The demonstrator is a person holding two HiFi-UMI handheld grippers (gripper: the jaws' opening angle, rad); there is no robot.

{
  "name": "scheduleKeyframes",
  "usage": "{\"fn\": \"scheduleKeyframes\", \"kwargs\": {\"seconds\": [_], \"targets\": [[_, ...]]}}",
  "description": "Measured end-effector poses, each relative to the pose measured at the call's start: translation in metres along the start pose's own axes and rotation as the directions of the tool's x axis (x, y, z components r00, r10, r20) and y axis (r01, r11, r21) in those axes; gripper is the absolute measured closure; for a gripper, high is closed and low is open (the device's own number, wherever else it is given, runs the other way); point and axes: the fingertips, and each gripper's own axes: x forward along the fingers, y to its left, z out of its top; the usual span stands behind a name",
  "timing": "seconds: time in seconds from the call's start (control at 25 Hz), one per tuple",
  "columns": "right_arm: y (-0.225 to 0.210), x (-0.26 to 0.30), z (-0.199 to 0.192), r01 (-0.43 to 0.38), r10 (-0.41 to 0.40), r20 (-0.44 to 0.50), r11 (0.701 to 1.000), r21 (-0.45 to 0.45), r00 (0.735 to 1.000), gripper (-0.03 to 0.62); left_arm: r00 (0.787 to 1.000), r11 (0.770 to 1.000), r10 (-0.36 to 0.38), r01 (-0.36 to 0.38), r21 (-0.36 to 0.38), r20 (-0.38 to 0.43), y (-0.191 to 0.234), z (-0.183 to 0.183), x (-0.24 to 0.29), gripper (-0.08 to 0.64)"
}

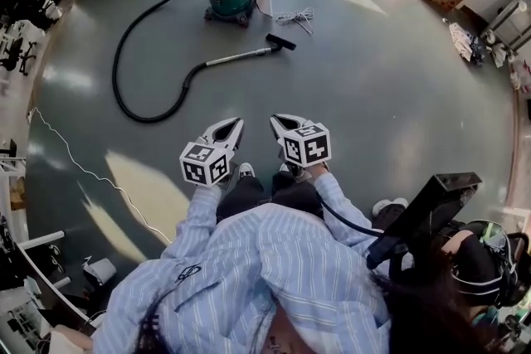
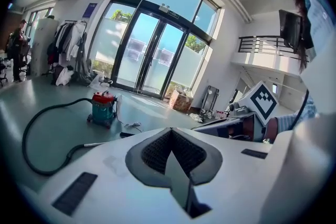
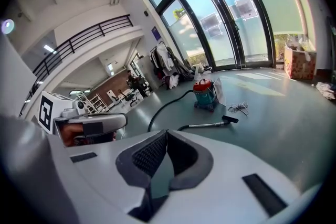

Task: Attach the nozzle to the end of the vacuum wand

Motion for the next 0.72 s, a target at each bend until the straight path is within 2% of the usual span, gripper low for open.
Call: {"fn": "scheduleKeyframes", "kwargs": {"seconds": [0.16,0.32,0.72], "targets": [[0.015,0.003,-0.008,0.003,-0.003,-0.005,0.999,0.038,1.000,0.586,0.997,0.998,-0.053,0.052,-0.021,-0.049,-0.001,-0.013,-0.011,0.555],[0.015,0.004,-0.006,0.026,-0.025,-0.018,0.999,0.031,1.000,0.586,0.995,0.997,-0.076,0.074,-0.027,-0.059,0.001,-0.015,-0.012,0.555],[0.012,0.010,-0.018,0.051,-0.049,-0.060,0.998,0.027,0.997,0.586,0.995,0.996,-0.081,0.079,-0.030,-0.066,0.011,-0.020,-0.011,0.555]]}}
